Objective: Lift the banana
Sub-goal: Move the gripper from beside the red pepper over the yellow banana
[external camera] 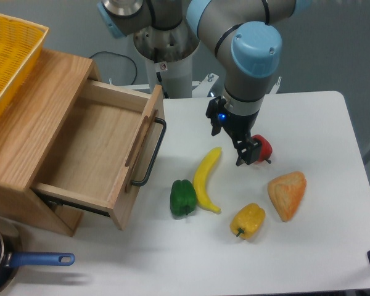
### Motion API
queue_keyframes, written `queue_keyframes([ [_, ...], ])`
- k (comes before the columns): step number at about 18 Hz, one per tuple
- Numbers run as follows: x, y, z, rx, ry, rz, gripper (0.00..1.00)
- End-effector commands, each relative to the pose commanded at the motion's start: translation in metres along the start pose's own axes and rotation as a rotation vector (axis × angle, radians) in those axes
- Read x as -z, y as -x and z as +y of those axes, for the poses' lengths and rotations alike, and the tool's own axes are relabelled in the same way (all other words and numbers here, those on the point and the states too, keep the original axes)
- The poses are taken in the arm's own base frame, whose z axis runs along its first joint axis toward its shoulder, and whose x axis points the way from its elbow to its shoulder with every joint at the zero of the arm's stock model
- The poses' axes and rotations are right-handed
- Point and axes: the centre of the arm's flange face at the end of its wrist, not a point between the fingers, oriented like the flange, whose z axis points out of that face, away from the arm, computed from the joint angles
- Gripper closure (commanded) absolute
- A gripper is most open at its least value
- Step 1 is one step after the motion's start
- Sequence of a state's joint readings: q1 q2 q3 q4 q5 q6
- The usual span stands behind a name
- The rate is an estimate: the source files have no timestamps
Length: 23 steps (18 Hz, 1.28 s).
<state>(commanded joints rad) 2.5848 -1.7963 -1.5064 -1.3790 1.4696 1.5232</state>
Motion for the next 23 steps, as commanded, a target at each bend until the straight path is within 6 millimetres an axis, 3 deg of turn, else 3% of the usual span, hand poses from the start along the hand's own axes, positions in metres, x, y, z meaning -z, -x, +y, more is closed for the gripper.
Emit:
queue_keyframes([
  [7, -0.011, -0.003, -0.004, 0.012, -0.005, 0.024, 0.0],
  [13, -0.043, -0.014, 0.015, 0.089, -0.001, 0.09, 0.0],
  [20, -0.058, -0.019, 0.018, 0.109, -0.012, 0.122, 0.0],
  [23, -0.072, -0.023, 0.03, 0.17, -0.069, 0.156, 0.0],
])
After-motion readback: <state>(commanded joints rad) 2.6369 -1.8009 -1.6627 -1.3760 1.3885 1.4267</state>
